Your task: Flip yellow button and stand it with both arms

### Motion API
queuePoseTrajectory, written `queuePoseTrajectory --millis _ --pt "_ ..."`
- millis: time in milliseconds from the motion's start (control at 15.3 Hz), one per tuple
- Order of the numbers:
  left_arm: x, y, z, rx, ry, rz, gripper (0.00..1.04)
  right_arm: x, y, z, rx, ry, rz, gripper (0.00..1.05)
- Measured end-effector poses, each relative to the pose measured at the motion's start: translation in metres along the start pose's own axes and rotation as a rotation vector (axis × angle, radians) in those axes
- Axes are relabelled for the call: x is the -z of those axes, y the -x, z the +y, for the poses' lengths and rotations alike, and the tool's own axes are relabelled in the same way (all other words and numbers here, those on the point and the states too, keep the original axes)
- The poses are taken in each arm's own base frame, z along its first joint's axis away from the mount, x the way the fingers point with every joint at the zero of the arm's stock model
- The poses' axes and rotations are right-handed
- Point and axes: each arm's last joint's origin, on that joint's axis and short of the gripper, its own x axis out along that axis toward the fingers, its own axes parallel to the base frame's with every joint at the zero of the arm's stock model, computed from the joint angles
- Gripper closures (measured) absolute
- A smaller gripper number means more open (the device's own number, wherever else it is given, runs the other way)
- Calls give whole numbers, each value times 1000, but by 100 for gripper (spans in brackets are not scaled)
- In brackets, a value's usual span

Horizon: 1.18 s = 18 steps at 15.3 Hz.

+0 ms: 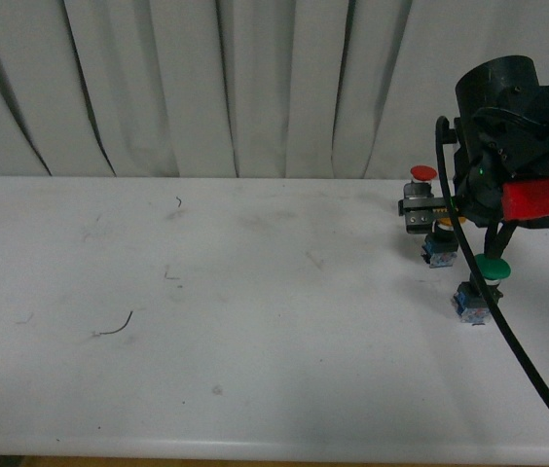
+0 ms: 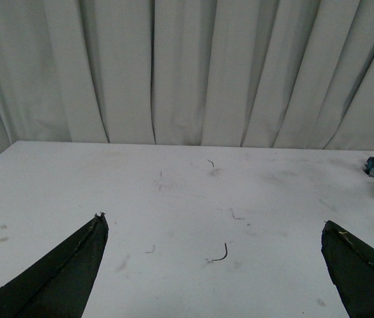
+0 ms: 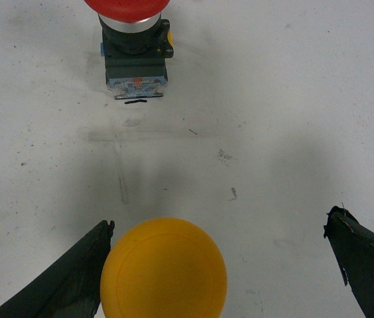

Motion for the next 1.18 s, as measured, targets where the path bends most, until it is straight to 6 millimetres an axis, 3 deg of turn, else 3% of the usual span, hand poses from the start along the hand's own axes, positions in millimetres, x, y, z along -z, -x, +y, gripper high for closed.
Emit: queuePoseTrajectory --millis 131,261,457,588,849,914,979,1045,1175 --pt "0 0 0 0 0 0 7 2 1 0 -22 -16 -7 6" --pt "0 0 0 0 0 0 7 -5 16 -8 -68 -65 -48 6" --pt "0 0 0 0 0 0 7 -35 72 -37 -170 -133 -218 6" --pt "0 0 0 0 0 0 7 -35 119 -59 -258 -164 -342 6" --pt "0 0 0 0 0 0 7 11 240 -108 -492 -241 -484 6" --pt "0 0 0 0 0 0 7 23 267 -118 -462 -237 -598 11" --pt "0 0 0 0 0 0 7 41 290 -126 -312 -203 -722 24" --pt "0 0 0 0 0 0 7 69 304 -130 -228 -153 -729 37" --pt "0 0 0 0 0 0 7 120 313 -132 -199 -97 -696 60"
